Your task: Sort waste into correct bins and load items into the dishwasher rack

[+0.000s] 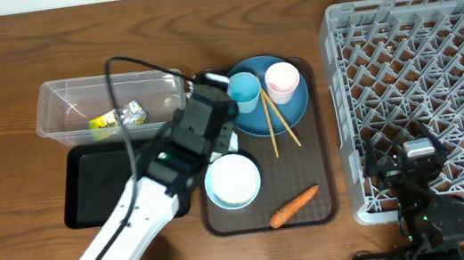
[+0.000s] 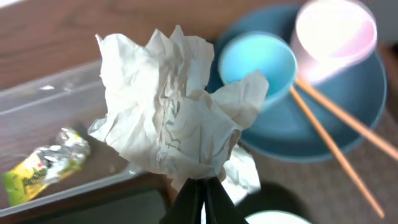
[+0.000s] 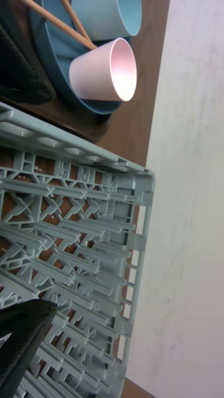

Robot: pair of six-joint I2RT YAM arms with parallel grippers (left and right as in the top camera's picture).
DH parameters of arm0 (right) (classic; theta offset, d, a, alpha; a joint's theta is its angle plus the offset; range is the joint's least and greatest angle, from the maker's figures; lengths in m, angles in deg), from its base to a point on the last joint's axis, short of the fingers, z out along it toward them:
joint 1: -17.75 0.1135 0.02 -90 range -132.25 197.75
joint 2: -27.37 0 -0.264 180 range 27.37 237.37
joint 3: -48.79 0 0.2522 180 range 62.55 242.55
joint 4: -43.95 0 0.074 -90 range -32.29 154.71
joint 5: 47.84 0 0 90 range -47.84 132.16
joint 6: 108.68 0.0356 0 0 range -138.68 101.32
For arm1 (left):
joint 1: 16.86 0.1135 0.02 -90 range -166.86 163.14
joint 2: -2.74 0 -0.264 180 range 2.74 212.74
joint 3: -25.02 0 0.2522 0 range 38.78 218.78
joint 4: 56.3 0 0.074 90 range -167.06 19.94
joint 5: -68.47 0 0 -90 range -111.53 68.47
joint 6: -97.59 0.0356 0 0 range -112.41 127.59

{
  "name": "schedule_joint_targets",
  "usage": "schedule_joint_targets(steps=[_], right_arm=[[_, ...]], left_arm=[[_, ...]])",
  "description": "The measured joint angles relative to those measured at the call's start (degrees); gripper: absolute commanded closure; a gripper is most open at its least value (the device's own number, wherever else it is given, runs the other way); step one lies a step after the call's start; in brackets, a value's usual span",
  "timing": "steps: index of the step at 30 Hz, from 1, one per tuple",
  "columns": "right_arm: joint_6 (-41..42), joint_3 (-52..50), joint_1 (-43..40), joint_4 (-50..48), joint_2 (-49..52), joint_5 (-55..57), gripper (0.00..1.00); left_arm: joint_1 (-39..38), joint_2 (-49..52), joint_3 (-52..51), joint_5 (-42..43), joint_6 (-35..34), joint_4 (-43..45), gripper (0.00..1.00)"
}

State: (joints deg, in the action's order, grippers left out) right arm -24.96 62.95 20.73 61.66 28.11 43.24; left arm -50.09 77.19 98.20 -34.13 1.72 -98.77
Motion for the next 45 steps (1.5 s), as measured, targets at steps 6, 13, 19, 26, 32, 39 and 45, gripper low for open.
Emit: schedule_joint_targets(steps=[6,13,19,26,32,39,45], right_arm=[[0.0,0.0,0.0,0.0,0.0,0.0,0.01],[0.0,0.0,0.0,0.0,0.0,0.0,0.01],[0.0,0.0,0.0,0.0,0.0,0.0,0.01],[0.0,0.0,0.0,0.0,0.0,0.0,0.01],[0.0,0.0,0.0,0.0,0.0,0.0,0.01],[0.0,0.0,0.0,0.0,0.0,0.0,0.01],[0.0,0.0,0.0,0.0,0.0,0.0,0.01]], left_arm=[[6.9,0.3,0.0,-1.9,-4.7,2.5,0.93],[14.1,4.9,0.0,-2.6,-8.0,3.2,0.92],[15.1,10.7,0.0,-2.6,-8.9,5.1,0.92],[15.1,14.6,0.0,-2.6,-9.0,6.1,0.92],[15.1,12.6,0.0,-1.0,-9.0,4.8,0.92],[15.1,1.7,0.0,8.7,-9.2,-1.7,0.92],[15.0,-1.6,-0.1,18.4,-9.1,-8.8,0.53]])
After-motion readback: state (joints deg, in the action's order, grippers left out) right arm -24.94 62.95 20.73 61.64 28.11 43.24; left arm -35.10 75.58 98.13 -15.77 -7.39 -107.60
